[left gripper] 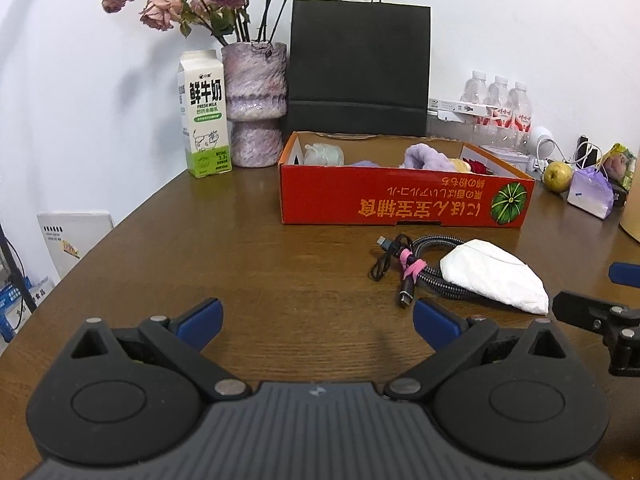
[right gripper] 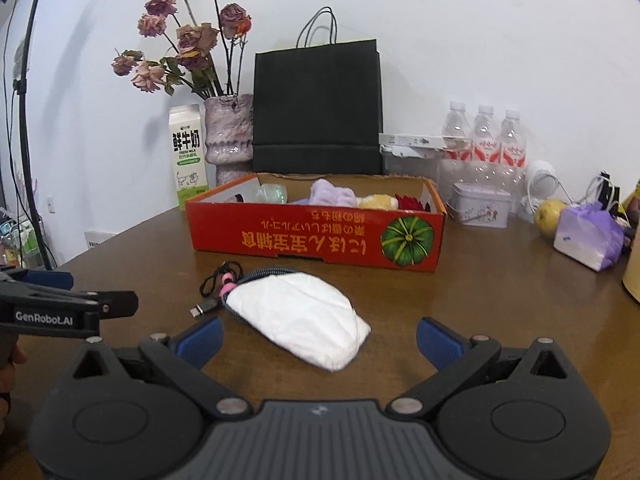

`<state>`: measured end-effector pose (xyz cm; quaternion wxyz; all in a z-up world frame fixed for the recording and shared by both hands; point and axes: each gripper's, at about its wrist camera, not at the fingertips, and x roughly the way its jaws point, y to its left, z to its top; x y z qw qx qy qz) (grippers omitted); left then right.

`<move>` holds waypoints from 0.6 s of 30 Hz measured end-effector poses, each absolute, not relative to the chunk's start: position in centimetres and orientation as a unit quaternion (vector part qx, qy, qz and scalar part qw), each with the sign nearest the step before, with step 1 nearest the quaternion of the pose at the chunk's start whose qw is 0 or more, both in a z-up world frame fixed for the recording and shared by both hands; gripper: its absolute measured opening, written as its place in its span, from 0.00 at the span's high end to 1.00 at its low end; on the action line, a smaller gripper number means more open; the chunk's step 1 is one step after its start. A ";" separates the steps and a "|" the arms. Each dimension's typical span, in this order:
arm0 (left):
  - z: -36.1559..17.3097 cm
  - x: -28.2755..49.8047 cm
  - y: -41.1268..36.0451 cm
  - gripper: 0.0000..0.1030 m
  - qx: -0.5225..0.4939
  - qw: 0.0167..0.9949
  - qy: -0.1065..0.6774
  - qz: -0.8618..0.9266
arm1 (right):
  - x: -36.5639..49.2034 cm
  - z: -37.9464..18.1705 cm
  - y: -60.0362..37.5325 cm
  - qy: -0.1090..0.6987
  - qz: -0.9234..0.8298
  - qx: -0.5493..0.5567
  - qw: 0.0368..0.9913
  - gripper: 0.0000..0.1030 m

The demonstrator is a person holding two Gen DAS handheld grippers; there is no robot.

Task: Organize objects
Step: 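Withdraw both tools from the box back over the table, then lower the right gripper onto the white tissue and close it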

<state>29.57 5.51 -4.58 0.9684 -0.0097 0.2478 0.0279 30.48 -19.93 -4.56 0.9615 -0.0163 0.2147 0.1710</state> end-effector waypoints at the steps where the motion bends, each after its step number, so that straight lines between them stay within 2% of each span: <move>1: -4.6 29.5 5.7 0.00 -0.014 0.968 0.248 0.027 | 30.3 -4.6 -20.0 0.218 0.170 -0.016 0.961 0.00; 18: -4.2 29.1 6.4 0.00 -0.034 0.968 0.244 0.035 | 32.9 -5.7 -18.5 0.288 0.178 -0.044 0.940 0.00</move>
